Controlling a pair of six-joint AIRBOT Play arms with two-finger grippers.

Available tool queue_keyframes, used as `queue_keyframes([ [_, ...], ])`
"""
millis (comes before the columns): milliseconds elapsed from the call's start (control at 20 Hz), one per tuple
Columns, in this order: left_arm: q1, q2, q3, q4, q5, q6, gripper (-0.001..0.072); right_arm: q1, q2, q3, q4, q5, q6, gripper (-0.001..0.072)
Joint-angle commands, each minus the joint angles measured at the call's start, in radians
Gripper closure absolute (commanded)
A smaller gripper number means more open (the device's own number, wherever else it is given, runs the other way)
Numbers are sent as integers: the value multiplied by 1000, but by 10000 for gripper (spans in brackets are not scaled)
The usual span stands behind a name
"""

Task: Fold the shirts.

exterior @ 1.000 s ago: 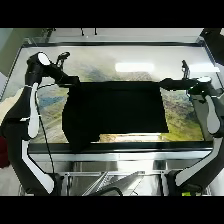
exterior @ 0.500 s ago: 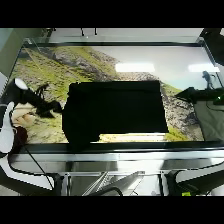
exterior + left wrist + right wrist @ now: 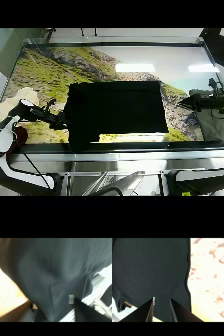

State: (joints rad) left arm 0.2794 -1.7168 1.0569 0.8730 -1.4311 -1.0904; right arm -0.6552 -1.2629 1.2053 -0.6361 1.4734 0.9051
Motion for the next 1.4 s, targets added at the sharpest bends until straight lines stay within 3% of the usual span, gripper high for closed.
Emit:
queue_keyframes([
  [0, -16, -29, 26, -78, 7, 55, 398, -3, 3, -82, -10, 4, 0, 479],
  [100, -10, -26, 32, -78, -9, 75, 694, -3, 3, -119, -93, -13, 2, 476],
  [200, 12, -15, 16, -79, -10, 79, 693, -3, 3, -149, -190, -37, 25, 330],
  [550, 109, -14, 9, -80, -87, 80, 688, -2, -1, -267, -218, -80, 23, 332],
  [600, 115, -14, 9, -80, -81, 82, 578, -2, -2, -293, -218, -90, 21, 332],
  [650, 118, -14, 9, -80, -68, 79, 257, -1, -5, -320, -217, -105, 14, 332],
  [700, 118, -14, 9, -80, -57, 79, 153, 1, -11, -346, -217, -116, 11, 332],
  [1050, 117, -14, 9, -84, -10, 74, 152, 163, -24, -386, -152, -184, -19, 352],
  [1100, 115, -14, 9, -84, -6, 68, 196, 190, -24, -385, -125, -195, -29, 409],
  [1150, 107, -14, 9, -84, -8, 68, 351, 208, -24, -383, -98, -198, -44, 504],
  [1200, 101, -14, 9, -85, -15, 68, 569, 220, -24, -378, -71, -199, -45, 573],
  [1250, 87, -14, 10, -95, -26, 69, 692, 224, -21, -371, -42, -192, -47, 661],
  [1350, 68, 13, 10, -166, -60, 98, 694, 220, 6, -344, 29, -151, -71, 687],
])
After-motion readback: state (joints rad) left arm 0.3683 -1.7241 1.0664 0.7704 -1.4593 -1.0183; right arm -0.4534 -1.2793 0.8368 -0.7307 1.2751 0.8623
